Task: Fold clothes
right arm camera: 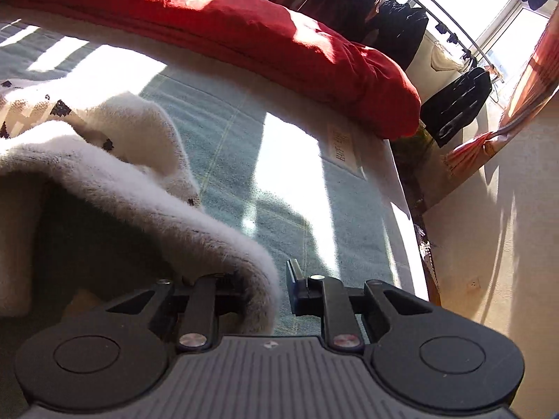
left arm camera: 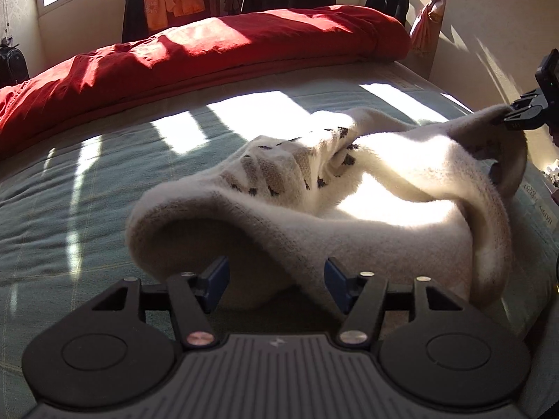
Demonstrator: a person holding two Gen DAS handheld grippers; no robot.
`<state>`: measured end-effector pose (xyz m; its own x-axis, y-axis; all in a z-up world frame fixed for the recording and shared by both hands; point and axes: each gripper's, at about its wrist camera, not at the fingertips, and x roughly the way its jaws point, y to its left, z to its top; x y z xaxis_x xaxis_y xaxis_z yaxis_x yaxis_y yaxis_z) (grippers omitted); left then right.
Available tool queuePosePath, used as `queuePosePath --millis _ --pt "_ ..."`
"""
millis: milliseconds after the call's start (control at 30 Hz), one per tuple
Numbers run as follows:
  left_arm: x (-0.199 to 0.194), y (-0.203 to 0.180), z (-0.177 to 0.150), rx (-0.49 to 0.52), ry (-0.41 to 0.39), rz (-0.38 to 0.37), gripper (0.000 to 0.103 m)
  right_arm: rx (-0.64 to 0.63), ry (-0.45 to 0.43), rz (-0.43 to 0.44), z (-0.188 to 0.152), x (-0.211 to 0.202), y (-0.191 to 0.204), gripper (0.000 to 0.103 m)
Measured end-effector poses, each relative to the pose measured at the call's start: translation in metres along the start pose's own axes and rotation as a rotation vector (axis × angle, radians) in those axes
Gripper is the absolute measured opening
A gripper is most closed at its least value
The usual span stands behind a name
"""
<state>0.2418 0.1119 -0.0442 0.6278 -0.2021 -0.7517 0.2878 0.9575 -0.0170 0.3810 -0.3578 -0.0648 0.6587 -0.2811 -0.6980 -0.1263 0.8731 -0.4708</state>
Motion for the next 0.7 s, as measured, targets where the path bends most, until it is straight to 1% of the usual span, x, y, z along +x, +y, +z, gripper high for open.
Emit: queuePosePath --millis 67,200,333,433,467,567,633,667,700 --pt "-0.001 -0.005 -0.002 0.001 0.004 -0.016 0.065 0.010 0.012 -0.043 0.002 0.006 -0.017 0.021" --pt "-0.001 -0.015 -0.006 0.014 0.017 -0.039 0.065 0.040 0.047 -0.129 -0.002 0.022 -0.052 0.021" --pt "-0.001 -0.025 -0.008 0.025 0.021 -0.060 0.065 0.093 0.093 -0.181 -0.011 0.042 -0.078 0.021" --pt "-0.002 -0.034 -0.010 0.033 0.029 -0.073 0.065 0.147 0.149 -0.126 -0.021 0.056 -0.083 0.021" --pt "-0.003 -0.037 -0.010 0.037 0.029 -0.078 0.065 0.154 0.152 -0.099 -0.024 0.053 -0.081 0.021" --pt "-0.008 -0.045 -0.011 0.040 0.031 -0.100 0.068 0.163 0.149 -0.012 -0.032 0.041 -0.072 0.028" --pt "-0.011 -0.050 -0.013 0.037 0.037 -0.107 0.070 0.167 0.139 0.040 -0.037 0.029 -0.066 0.045" --pt "-0.012 -0.052 -0.014 0.035 0.041 -0.109 0.071 0.168 0.128 0.057 -0.038 0.020 -0.063 0.048" --pt "-0.013 -0.054 -0.015 0.033 0.045 -0.112 0.071 0.167 0.120 0.076 -0.041 0.011 -0.060 0.055"
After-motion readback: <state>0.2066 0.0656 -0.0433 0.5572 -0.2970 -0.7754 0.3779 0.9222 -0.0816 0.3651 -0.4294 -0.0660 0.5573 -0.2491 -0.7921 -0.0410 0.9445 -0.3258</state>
